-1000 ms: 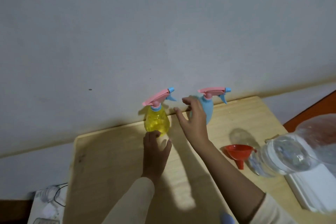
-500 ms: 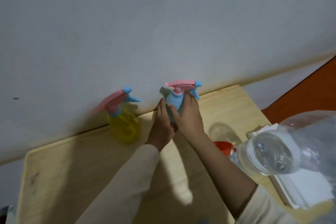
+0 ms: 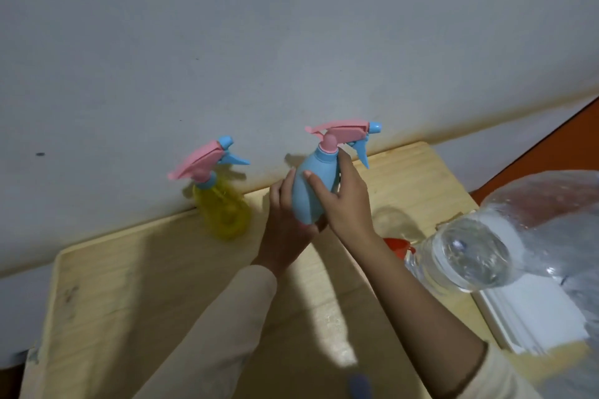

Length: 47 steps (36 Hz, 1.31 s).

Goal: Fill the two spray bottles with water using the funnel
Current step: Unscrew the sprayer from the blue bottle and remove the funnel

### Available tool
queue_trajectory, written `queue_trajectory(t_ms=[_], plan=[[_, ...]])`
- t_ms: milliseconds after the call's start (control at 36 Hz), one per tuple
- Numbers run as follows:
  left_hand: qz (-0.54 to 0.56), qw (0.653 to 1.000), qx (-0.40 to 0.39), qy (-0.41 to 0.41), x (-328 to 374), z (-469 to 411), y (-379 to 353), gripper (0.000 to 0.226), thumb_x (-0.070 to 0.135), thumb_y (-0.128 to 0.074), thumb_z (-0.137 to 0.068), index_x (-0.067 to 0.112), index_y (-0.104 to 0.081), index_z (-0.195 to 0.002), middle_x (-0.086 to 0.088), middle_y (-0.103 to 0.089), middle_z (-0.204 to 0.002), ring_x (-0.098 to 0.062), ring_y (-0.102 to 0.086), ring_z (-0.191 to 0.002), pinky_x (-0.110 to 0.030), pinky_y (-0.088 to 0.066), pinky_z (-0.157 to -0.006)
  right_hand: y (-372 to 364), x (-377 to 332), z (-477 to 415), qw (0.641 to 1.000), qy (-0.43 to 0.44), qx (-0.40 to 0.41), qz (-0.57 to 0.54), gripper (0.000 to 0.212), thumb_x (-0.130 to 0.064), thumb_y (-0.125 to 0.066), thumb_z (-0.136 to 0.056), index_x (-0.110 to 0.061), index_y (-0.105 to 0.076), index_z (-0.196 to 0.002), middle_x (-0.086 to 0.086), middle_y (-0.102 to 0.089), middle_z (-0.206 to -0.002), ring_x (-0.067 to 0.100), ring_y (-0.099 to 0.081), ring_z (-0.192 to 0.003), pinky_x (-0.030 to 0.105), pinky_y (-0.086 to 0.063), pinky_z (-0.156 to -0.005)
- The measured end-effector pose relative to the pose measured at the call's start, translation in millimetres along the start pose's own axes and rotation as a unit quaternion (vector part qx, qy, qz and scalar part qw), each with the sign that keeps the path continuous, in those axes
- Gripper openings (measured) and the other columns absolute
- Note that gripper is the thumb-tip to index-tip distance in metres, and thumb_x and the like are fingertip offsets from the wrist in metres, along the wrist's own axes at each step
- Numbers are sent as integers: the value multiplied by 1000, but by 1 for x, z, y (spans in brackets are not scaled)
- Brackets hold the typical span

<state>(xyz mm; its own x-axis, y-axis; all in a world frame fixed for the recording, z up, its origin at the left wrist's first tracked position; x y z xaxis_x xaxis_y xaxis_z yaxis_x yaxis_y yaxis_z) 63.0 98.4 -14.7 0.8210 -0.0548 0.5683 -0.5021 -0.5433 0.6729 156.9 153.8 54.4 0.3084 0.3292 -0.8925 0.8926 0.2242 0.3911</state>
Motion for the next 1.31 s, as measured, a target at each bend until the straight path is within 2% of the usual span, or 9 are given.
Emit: queue_trajectory(t_ms=[111, 500, 611, 750, 861, 972, 1056, 1222, 1306], plan=[[97, 992, 5, 83, 19, 29, 33, 96, 46, -66, -63, 6, -32, -143, -13, -48, -133, -21, -49, -118, -27, -40, -101, 10, -15, 30, 998, -27, -24, -46, 27, -36, -63, -86, -32, -49, -109, -17, -61, -97, -2, -57, -88, 22, -48, -73], [43, 996, -8, 77, 79, 166, 114, 100, 45, -74, -62, 16, -31, -147, -2, -53, -134, -17, -58, -108, -32, -52, -88, 5, -76, 157, 958, -159, 123, -205, 43, -35, -67, -85, 3, -52, -70, 4, -41, -59, 10, -38, -56, 19, -30, -50], [175, 962, -77, 197, 87, 186, 133, 102, 42, -79, -58, 58, -21, -140, 12, -52, -130, -10, -57, -111, -38, -53, -90, 15, -84, 179, 948, -180, 65, -254, 34, -28, -67, -85, -1, -56, -68, 14, -52, -66, 19, -46, -61, 27, -36, -55], [297, 927, -81, 216, 94, 199, 151, 92, 38, -80, -56, 67, -30, -127, 21, -50, -127, -2, -57, -109, -23, -54, -79, 27, -91, 186, 910, -178, -147, -345, 24, -32, -52, -94, -16, -69, -96, 8, -71, -110, 24, -63, -104, 42, -48, -93], [308, 922, -43, 233, 100, 208, 156, 90, 40, -79, -56, 58, -33, -130, 20, -52, -125, -3, -57, -110, -29, -55, -84, 21, -97, 190, 919, -191, -157, -308, 36, -33, -37, -101, -12, -66, -104, 7, -69, -107, 19, -62, -94, 41, -48, -91], [291, 925, -25, 242, 102, 212, 154, 98, 38, -79, -59, 41, -30, -144, 12, -52, -132, -6, -55, -116, -39, -53, -92, 9, -104, 201, 962, -146, -1, -232, 25, -36, -65, -85, -16, -60, -100, -6, -63, -93, 0, -58, -76, 14, -45, -66], [282, 927, -37, 243, 102, 211, 153, 100, 37, -80, -61, 42, -27, -145, 12, -49, -136, -9, -52, -121, -43, -51, -95, 5, -108, 202, 955, -150, 76, -244, 35, -32, -81, -71, -16, -56, -89, -1, -60, -87, 5, -56, -73, 15, -46, -62], [297, 921, -6, 253, 100, 198, 160, 99, 41, -79, -59, 40, -29, -144, 16, -51, -131, -4, -54, -115, -35, -52, -94, 14, -111, 191, 951, -110, -9, -288, 8, -13, -61, -90, -13, -67, -95, -11, -69, -85, -2, -63, -79, 30, -53, -77], [273, 928, -21, 251, 99, 191, 158, 101, 43, -81, -58, 46, -27, -144, 14, -50, -133, -11, -52, -119, -43, -51, -94, 14, -118, 181, 962, -98, -19, -255, 17, -24, -68, -85, -12, -67, -97, -8, -66, -83, -6, -58, -69, 16, -49, -66]])
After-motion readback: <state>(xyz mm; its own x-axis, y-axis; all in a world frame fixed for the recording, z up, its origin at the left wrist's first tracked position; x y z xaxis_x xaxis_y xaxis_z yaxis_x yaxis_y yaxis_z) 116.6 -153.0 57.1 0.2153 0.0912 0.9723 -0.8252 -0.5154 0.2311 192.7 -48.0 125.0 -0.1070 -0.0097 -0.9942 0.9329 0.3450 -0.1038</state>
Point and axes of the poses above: each hand's wrist, its own z-axis away from the middle knuckle, its own y-axis out of the back of the hand, x = y × z, the point moved 1 cm from there along -z, towards the middle knuckle
